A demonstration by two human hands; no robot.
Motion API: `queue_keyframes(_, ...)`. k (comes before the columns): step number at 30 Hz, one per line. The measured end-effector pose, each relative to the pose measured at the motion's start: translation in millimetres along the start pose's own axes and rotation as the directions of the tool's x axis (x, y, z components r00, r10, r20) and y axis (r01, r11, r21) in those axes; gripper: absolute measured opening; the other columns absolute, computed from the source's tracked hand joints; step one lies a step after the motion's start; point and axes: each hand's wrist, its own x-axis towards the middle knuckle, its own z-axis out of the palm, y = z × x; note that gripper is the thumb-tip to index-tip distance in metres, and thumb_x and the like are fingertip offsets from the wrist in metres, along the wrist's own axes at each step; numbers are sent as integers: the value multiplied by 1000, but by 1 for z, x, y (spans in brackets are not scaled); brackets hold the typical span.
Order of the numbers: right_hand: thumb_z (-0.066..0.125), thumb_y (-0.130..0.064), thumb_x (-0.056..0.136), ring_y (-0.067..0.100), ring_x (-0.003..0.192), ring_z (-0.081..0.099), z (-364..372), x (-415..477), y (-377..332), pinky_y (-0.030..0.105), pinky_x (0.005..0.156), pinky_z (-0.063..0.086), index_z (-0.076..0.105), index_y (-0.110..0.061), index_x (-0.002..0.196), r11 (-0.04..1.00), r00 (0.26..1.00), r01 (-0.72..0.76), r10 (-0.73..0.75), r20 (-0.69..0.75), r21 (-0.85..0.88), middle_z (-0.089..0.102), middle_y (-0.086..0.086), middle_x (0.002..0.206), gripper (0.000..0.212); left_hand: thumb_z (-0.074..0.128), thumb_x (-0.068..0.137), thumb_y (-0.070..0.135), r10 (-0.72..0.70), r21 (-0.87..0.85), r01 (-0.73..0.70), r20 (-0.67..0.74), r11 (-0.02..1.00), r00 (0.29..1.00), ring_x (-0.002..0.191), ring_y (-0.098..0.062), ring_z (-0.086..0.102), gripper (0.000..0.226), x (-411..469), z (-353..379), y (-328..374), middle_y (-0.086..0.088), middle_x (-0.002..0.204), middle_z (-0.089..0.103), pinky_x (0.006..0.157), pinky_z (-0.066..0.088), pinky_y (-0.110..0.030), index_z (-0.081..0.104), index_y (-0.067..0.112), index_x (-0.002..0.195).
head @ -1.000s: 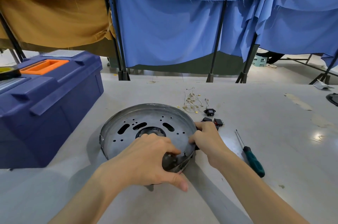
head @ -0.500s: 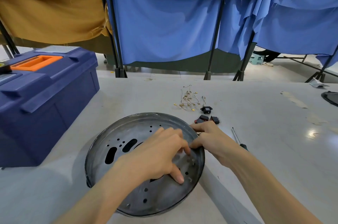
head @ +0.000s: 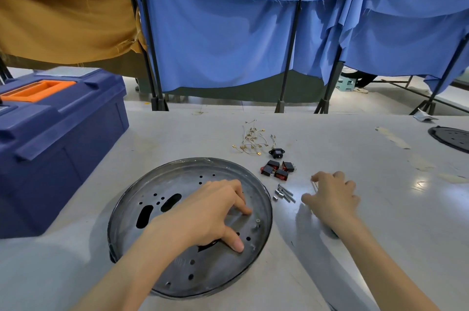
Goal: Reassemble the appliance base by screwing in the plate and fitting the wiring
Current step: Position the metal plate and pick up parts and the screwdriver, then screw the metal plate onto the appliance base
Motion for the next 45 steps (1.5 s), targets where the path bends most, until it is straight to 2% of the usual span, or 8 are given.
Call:
queue_keyframes(7, 51, 9, 83, 33, 88, 43, 6, -4, 4, 38, 64, 34, 45, -3, 104, 998, 996, 47, -44, -83, 38, 45, 10, 85, 25, 86, 64, 42, 22, -41, -23, -17, 999, 1000, 98, 3, 34, 66, -2, 3, -3, 21, 119, 48, 72, 27, -8, 63, 34, 125)
queue_keyframes(11, 54, 7, 84, 34, 93, 59, -5, -3, 2, 36, 68, 40, 61, 3, 108, 954, 962, 145, -74, -264, 263, 67, 17, 96, 25, 86, 65, 42, 34, -48, -35, -18, 998, 999, 98, 2, 33, 66, -2, 4, -3, 21, 120, 46, 73, 28, -8, 61, 34, 126)
queue_keyframes(16, 57, 4, 92, 23, 69, 64, -36, -10, -16, 25, 48, 48, 72, -1, 87, 402, 989, 38, -149, 24, 915, 75, 13, 85, 17, 85, 65, 42, 35, -39, -35, -10, 999, 999, 99, 2, 33, 68, -1, 3, -3, 20, 122, 46, 73, 28, -8, 60, 33, 128)
queue_keyframes(19, 57, 4, 90, 22, 72, 69, -47, -17, -27, 21, 44, 46, 67, 12, 98, 134, 920, -223, -298, 254, 966, 73, 24, 96, 15, 86, 65, 43, 22, -41, -22, -3, 999, 1000, 103, 0, 36, 69, -1, 1, -2, 20, 122, 46, 80, 31, -18, 60, 33, 128)
queue_keyframes(28, 61, 12, 85, 33, 91, 72, -54, -30, -53, 22, 49, 52, 63, 2, 111, 360, 827, -171, -453, 332, 917, 74, 21, 96, 28, 81, 73, 39, -5, -54, 4, -9, 999, 1000, 116, -2, 39, 49, 1, -6, -4, 21, 127, 51, 98, 35, -25, 67, 27, 119)
queue_keyframes(34, 69, 2, 84, 24, 68, 70, -63, -44, -69, 23, 43, 46, 51, -7, 121, 511, 777, -36, -526, 345, 859, 75, 19, 87, 42, 75, 78, 45, -107, -23, 110, -500, 994, 859, 112, -10, 49, 60, -5, -19, 2, 11, 117, 55, 95, 40, -26, 53, 26, 131)
queue_keyframes(39, 67, -19, 90, 16, 41, 54, -63, -50, -73, 25, 43, 45, 52, -17, 119, 603, 766, 71, -544, 344, 795, 73, 11, 75, 33, 62, 92, 20, -14, 111, 65, -411, 992, 911, 97, -11, 60, 31, -1, -23, 10, 11, 99, 67, 81, 45, -25, 65, 33, 121)
queue_keyframes(45, 72, -39, 78, 36, 91, 72, -69, -43, -68, 38, 73, 60, 67, 0, 102, 206, 743, -197, -606, 283, 958, 60, 25, 118, 46, 58, 90, 7, -99, 56, 145, -489, 988, 867, 68, -7, 60, 19, -1, -22, 2, 9, 74, 67, 69, 50, -30, 70, 21, 92)
